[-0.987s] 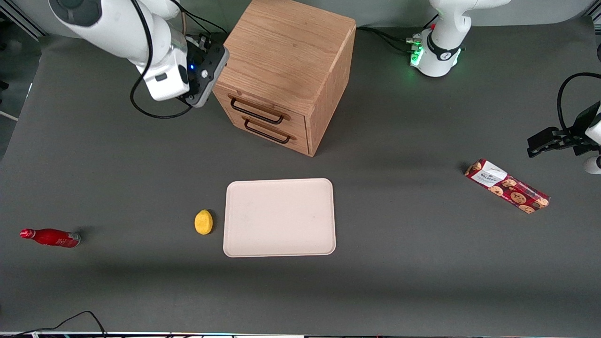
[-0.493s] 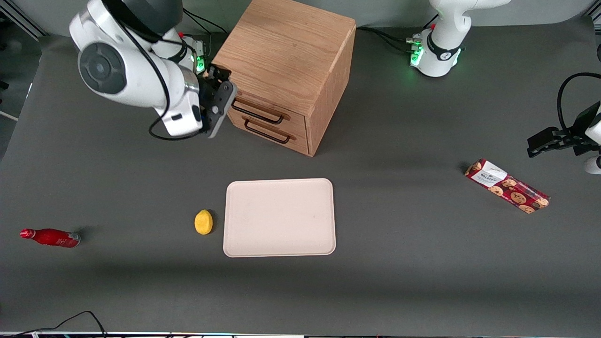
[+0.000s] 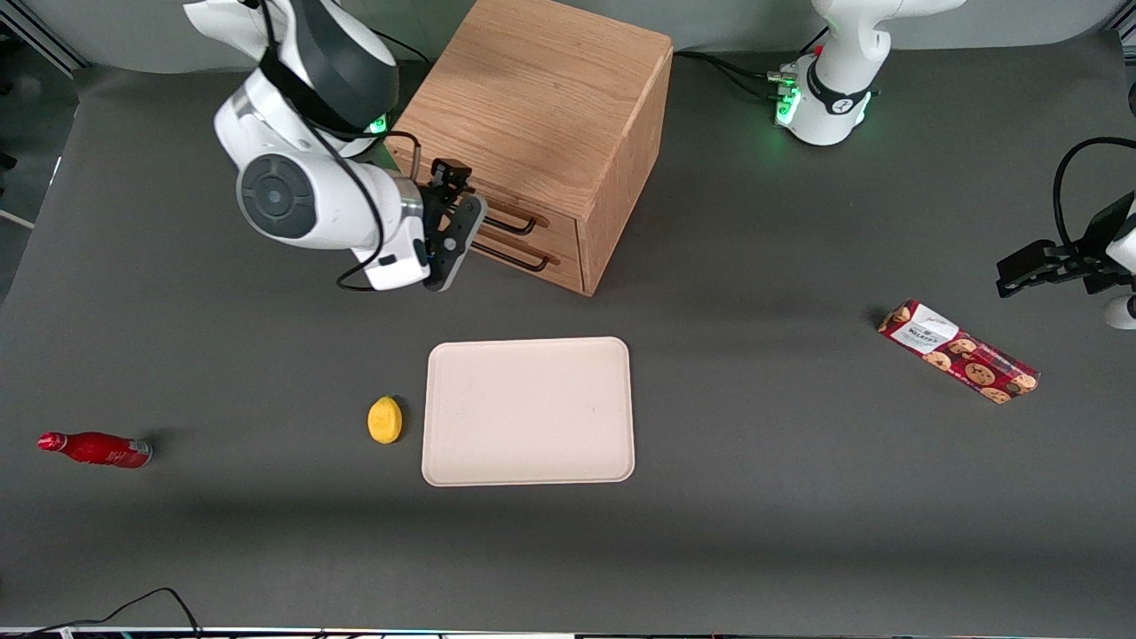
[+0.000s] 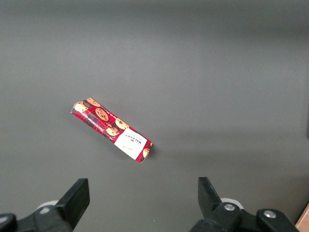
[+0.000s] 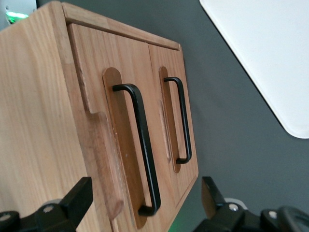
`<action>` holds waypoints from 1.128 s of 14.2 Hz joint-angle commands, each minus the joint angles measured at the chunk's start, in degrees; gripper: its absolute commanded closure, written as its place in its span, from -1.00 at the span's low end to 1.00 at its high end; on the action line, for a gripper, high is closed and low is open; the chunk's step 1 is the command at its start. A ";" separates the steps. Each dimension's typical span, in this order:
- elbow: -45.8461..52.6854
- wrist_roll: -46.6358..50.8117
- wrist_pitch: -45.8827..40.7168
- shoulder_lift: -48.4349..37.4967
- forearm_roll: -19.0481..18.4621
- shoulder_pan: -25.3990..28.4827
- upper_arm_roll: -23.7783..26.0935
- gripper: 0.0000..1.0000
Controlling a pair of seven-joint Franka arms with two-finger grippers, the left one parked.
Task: Open upper drawer
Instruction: 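Lower the right gripper and hook the upper drawer's black handle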
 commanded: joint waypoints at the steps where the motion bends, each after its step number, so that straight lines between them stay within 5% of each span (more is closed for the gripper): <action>1: -3.79 0.98 3.35 -1.24 -1.13 0.16 0.45 -1.00; 16: -11.27 1.95 13.02 -1.42 -1.83 0.51 1.77 -1.00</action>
